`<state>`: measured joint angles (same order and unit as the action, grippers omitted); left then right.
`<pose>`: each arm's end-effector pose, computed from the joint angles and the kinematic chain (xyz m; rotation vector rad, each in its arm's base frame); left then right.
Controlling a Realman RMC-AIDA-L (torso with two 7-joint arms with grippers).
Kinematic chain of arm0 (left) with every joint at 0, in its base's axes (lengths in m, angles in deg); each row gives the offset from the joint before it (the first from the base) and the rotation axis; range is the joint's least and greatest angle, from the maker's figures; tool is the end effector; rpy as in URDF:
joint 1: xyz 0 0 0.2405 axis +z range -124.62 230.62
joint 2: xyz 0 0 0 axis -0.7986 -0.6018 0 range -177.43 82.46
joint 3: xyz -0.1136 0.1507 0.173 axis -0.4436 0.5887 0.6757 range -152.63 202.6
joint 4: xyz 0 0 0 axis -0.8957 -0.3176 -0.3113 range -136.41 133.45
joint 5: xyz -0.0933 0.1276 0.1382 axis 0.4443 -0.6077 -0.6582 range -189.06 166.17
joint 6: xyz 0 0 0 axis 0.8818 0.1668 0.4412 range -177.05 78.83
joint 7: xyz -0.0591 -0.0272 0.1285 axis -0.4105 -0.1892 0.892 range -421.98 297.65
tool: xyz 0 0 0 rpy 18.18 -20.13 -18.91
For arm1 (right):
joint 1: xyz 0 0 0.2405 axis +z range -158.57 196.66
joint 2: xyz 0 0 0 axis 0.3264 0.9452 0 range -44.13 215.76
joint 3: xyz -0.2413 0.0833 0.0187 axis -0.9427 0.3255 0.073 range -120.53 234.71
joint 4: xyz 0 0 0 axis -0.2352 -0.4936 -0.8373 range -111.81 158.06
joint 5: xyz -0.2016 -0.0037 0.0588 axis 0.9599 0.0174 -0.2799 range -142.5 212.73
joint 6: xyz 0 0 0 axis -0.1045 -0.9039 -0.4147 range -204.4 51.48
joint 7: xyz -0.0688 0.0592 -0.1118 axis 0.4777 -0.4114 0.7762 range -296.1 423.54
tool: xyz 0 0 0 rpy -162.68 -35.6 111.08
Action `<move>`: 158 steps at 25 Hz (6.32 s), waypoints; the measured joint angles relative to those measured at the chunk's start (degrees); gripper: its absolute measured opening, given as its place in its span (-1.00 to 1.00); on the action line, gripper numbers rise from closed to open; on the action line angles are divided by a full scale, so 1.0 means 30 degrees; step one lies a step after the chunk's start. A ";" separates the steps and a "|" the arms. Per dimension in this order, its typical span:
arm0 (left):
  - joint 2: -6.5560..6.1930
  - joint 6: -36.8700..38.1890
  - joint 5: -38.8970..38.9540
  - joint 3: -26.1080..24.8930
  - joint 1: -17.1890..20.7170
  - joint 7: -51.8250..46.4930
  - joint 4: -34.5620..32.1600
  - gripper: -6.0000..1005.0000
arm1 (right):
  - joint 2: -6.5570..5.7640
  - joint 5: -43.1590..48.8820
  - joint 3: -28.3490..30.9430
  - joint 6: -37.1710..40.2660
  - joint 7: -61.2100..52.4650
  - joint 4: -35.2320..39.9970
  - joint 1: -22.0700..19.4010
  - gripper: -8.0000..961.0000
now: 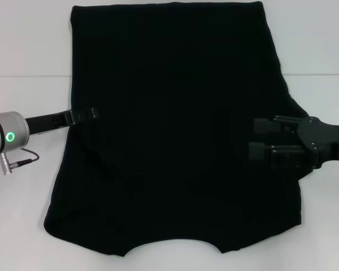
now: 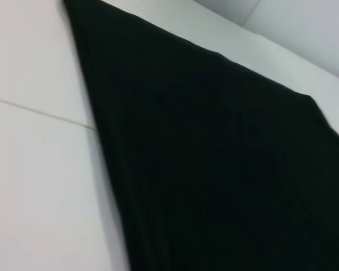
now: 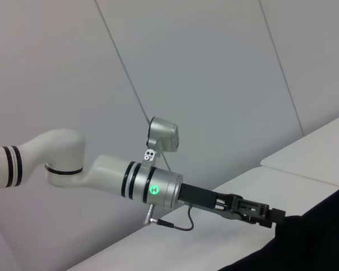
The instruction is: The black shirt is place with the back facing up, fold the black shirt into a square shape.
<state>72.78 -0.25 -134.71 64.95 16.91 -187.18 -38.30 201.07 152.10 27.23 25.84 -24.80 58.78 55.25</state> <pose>-0.3003 0.4121 0.0096 -1.9059 -1.4651 -0.5162 0.2349 0.3391 0.0381 -2.7957 0.7308 0.9262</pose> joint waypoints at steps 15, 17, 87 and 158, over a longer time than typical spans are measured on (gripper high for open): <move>0.0177 0.1276 0.0976 0.1125 -0.1783 0.0075 0.0777 0.89 | 0.0035 0.0030 0.0023 -0.0001 0.0091 0.0012 -0.0429 0.86; 0.0173 0.2294 0.1519 0.1134 -0.2043 0.0066 0.0770 0.89 | 0.0018 0.0032 0.0024 -0.0001 0.0141 0.0013 -0.0450 0.86; 0.0777 1.4329 0.3560 0.1233 0.1336 1.9293 0.0568 0.88 | -0.1409 1.0142 -0.0976 -1.6023 -1.7302 -0.3593 0.2933 -0.54; 0.0955 1.4383 0.3934 0.0688 0.1960 1.8245 0.0881 0.87 | -0.2258 0.9474 -0.0925 -1.4803 -1.5656 -0.1580 0.2175 -0.99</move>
<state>75.65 42.90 -122.90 67.01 22.79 -132.45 -35.66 194.29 180.52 24.46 -18.57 -71.77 54.04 61.77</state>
